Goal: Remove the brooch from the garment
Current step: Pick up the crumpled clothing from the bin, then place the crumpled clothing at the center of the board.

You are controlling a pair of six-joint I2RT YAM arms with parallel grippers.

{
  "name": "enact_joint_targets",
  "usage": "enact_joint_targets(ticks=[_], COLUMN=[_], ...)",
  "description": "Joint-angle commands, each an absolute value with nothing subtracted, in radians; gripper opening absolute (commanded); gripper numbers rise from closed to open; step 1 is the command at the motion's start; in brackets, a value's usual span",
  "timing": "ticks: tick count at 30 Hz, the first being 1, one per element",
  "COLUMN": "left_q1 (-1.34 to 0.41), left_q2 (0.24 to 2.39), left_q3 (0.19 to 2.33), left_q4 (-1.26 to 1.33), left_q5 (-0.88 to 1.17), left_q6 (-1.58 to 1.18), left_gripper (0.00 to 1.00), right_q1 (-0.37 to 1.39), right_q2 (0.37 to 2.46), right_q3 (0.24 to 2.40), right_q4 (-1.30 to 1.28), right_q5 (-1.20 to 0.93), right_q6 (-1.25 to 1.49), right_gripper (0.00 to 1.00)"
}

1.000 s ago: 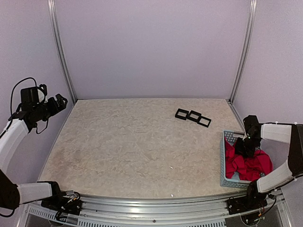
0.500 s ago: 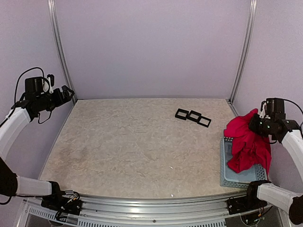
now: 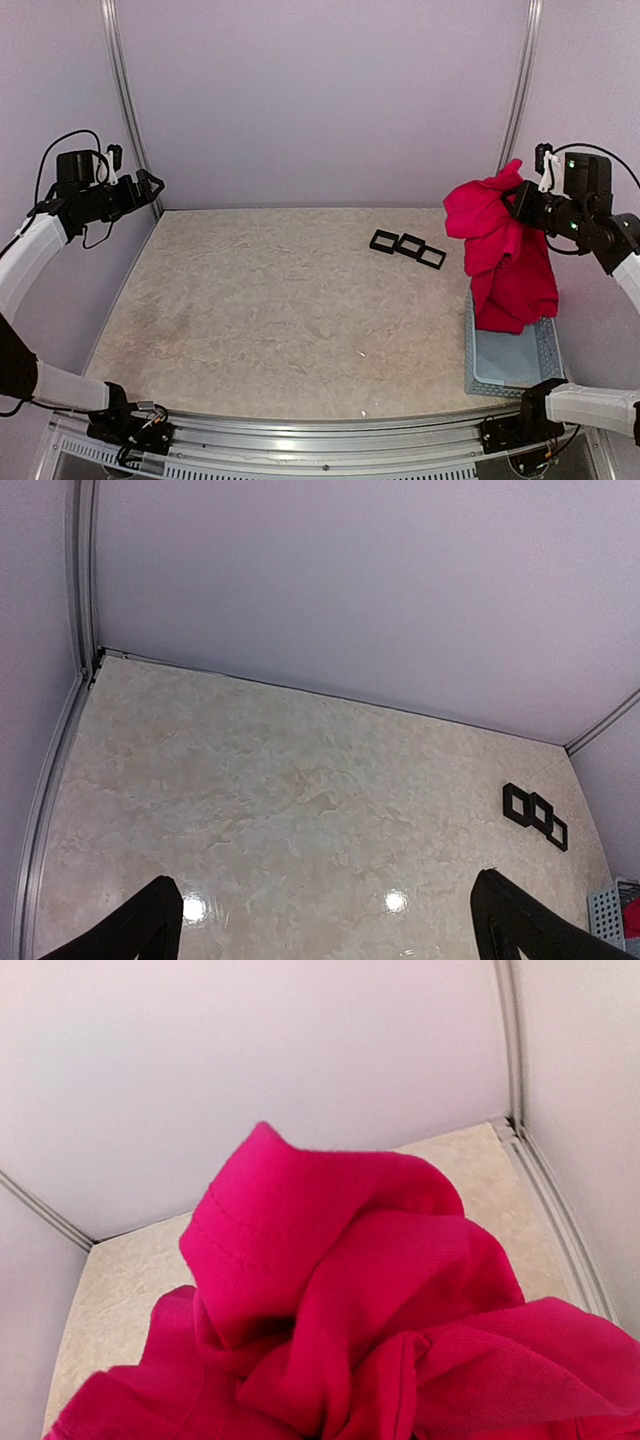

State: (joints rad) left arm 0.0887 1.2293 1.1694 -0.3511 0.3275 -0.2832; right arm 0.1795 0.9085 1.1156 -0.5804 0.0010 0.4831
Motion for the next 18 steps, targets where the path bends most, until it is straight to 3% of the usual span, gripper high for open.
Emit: enact_joint_targets(ticks=[1,12,18], left_q1=[0.084,0.083,0.083], left_q2=[1.234,1.250,1.244], left_q3=[1.196,1.236,1.234], left_q4=[-0.345,-0.364,-0.365], left_q5=[0.347,0.351,0.353], left_q6=[-0.267,-0.261,-0.270], left_gripper=[0.99,0.99,0.99], right_q1=[0.338,0.782,0.922], right_q2=[0.973,1.255,1.428], right_q3=[1.251,1.576,1.707], right_q4=[-0.511,-0.491,-0.403], right_q5=[0.103,0.403,0.377], right_q6=[0.466,0.350,0.302], right_gripper=[0.00,0.00,0.00])
